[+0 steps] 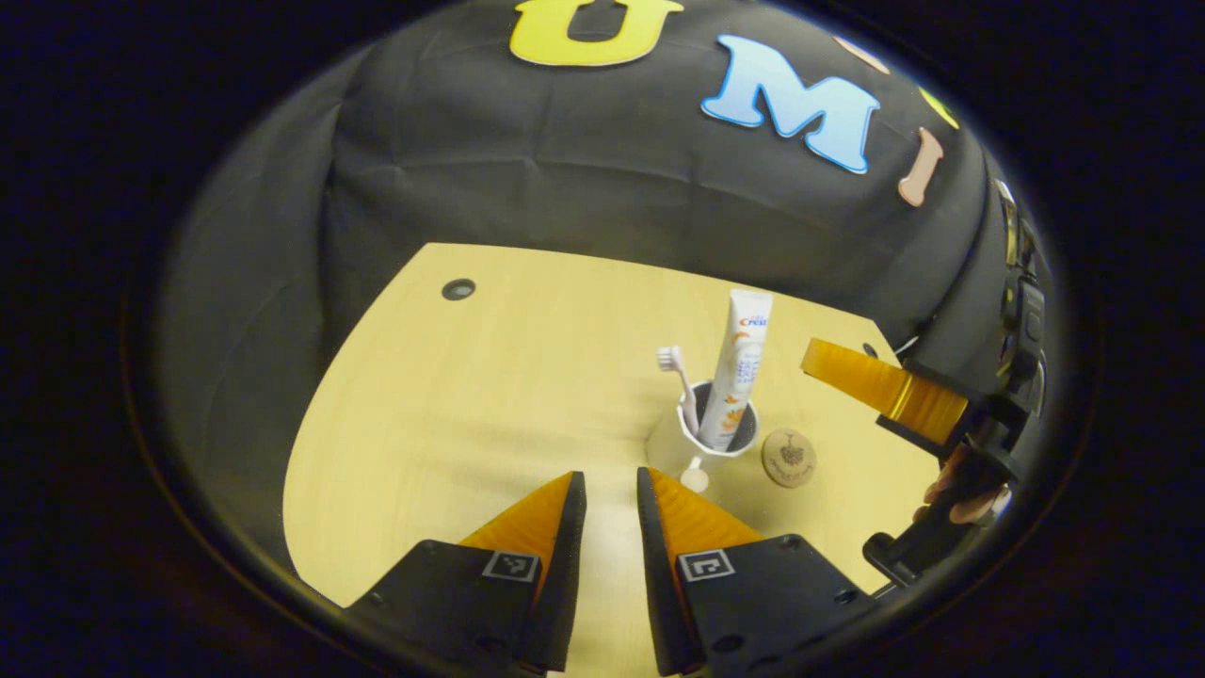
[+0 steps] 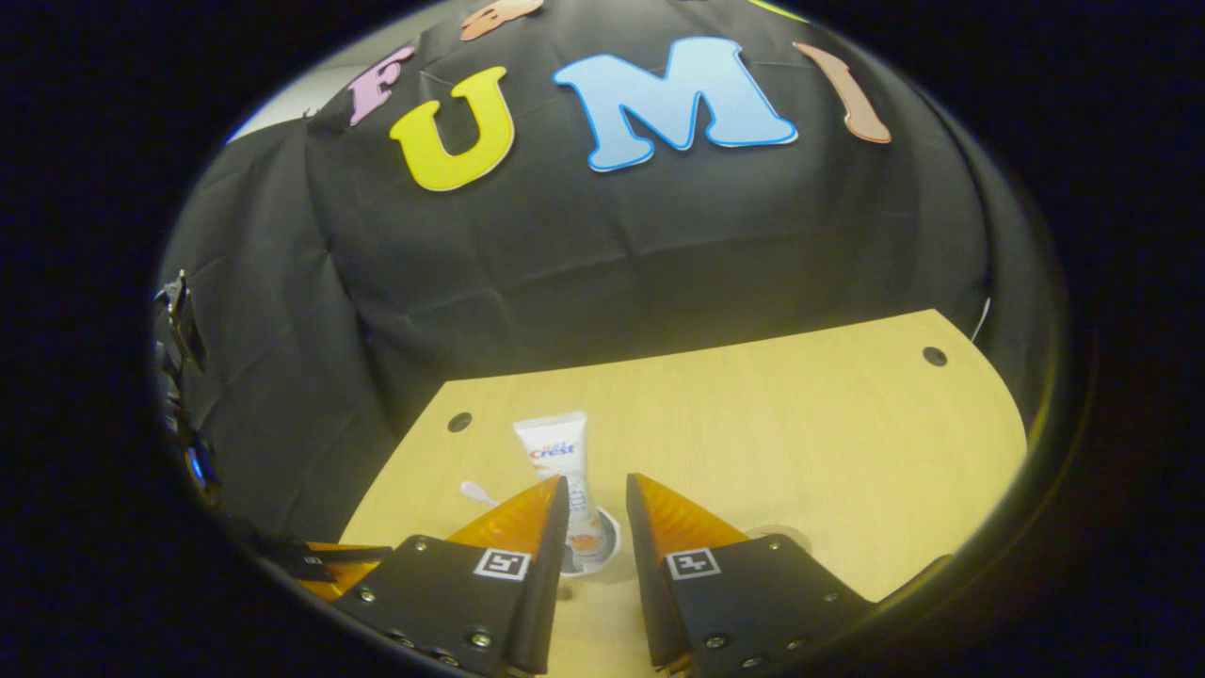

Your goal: Put the toothbrush and toothpaste on the desktop into the cup, then pick up the cup and place it on the coaster on the desktop.

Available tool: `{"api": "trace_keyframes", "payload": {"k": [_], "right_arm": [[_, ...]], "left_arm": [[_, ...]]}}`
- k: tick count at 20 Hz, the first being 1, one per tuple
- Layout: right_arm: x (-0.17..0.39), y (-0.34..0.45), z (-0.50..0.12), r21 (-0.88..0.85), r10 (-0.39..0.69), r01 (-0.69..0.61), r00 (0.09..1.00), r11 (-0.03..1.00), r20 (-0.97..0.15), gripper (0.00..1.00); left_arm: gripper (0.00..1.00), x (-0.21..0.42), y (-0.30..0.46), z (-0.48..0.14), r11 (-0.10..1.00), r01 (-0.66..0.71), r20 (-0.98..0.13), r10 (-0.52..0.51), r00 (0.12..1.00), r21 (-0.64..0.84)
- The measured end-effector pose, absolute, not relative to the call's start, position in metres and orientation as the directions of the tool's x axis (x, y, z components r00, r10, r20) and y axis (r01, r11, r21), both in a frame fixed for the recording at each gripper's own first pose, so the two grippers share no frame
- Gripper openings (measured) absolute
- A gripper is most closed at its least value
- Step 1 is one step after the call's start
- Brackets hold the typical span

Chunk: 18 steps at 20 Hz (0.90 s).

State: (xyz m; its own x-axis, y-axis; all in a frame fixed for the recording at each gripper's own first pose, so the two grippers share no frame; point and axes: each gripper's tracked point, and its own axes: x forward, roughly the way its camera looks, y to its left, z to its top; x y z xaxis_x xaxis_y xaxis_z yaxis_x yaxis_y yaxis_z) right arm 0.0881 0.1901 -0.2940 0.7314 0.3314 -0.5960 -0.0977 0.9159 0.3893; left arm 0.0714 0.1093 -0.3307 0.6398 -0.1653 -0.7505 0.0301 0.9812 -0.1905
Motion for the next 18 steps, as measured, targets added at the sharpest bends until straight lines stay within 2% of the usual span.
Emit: {"api": "trace_keyframes", "payload": {"k": [1, 2, 3, 6, 8, 17, 18], "right_arm": [[0.086, 0.182, -0.297, 0.389, 0.321, -0.081, 0.730, 0.918, -0.603, 0.38], [0.083, 0.171, -0.300, 0.387, 0.306, -0.062, 0.730, 0.920, -0.611, 0.38], [0.079, 0.160, -0.304, 0.384, 0.289, -0.040, 0.730, 0.923, -0.619, 0.38], [0.067, 0.125, -0.314, 0.370, 0.233, 0.030, 0.728, 0.929, -0.645, 0.38], [0.058, 0.102, -0.319, 0.361, 0.194, 0.080, 0.726, 0.929, -0.660, 0.38], [0.015, 0.014, -0.334, 0.319, 0.037, 0.269, 0.710, 0.909, -0.703, 0.38], [0.011, 0.006, -0.336, 0.315, 0.023, 0.287, 0.706, 0.905, -0.708, 0.34]], "left_arm": [[0.44, 0.073, 0.102, -0.333, 0.979, 0.051, -0.756, -0.185, 0.628, -0.198], [0.53, 0.073, 0.095, -0.336, 0.976, 0.075, -0.761, -0.208, 0.614, -0.206], [0.57, 0.073, 0.087, -0.338, 0.972, 0.098, -0.767, -0.229, 0.600, -0.214], [0.61, 0.074, 0.068, -0.347, 0.958, 0.184, -0.790, -0.286, 0.543, -0.221], [0.69, 0.075, 0.060, -0.355, 0.950, 0.240, -0.814, -0.297, 0.499, -0.199], [0.69, 0.093, 0.048, -0.403, 0.932, 0.343, -0.899, -0.245, 0.364, -0.115], [0.69, 0.095, 0.048, -0.408, 0.930, 0.350, -0.905, -0.238, 0.352, -0.109]]}}
